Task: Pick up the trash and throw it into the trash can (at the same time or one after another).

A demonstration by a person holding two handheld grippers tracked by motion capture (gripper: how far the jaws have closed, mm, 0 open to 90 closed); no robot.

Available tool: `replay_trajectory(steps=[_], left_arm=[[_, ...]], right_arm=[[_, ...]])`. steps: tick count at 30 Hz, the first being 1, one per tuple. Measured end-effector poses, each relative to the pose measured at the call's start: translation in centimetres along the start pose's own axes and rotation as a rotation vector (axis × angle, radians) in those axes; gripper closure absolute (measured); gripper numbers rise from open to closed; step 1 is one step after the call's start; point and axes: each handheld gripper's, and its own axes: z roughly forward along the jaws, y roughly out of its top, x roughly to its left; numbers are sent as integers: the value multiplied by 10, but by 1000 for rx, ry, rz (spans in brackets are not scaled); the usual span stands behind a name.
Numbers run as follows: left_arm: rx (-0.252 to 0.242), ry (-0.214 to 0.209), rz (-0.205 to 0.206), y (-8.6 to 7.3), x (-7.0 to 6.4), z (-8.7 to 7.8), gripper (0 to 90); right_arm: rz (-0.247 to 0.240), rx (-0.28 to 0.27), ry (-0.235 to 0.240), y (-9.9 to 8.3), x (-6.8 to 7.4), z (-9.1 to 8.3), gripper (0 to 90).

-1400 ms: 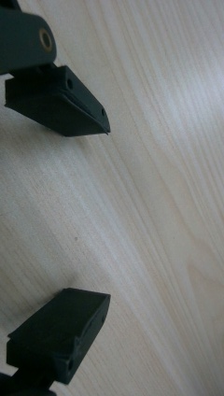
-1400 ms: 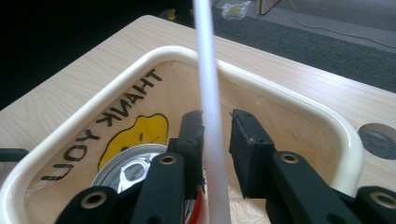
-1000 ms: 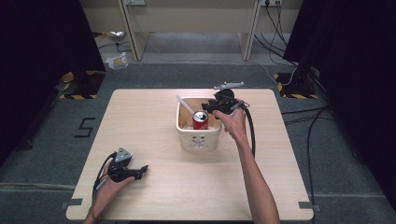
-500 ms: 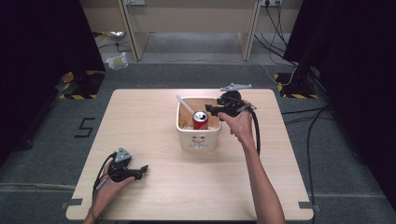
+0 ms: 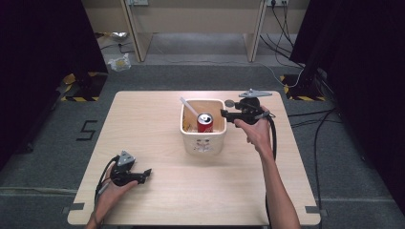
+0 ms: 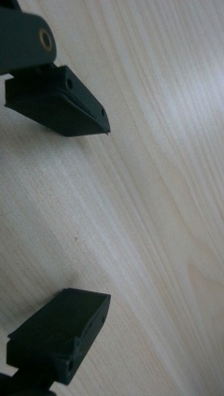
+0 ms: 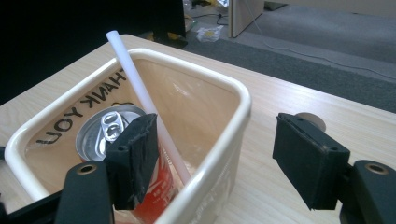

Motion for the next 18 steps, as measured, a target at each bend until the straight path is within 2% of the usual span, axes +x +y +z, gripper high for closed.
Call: replay_trajectory(steps=[8, 18], left_arm=[[0, 0, 0, 0, 0, 0, 145], [0, 0, 0, 0, 0, 0, 145]], right_arm=[[4, -17, -22, -13, -7, -13, 284], [-20, -24, -54, -34, -10, -27, 263]])
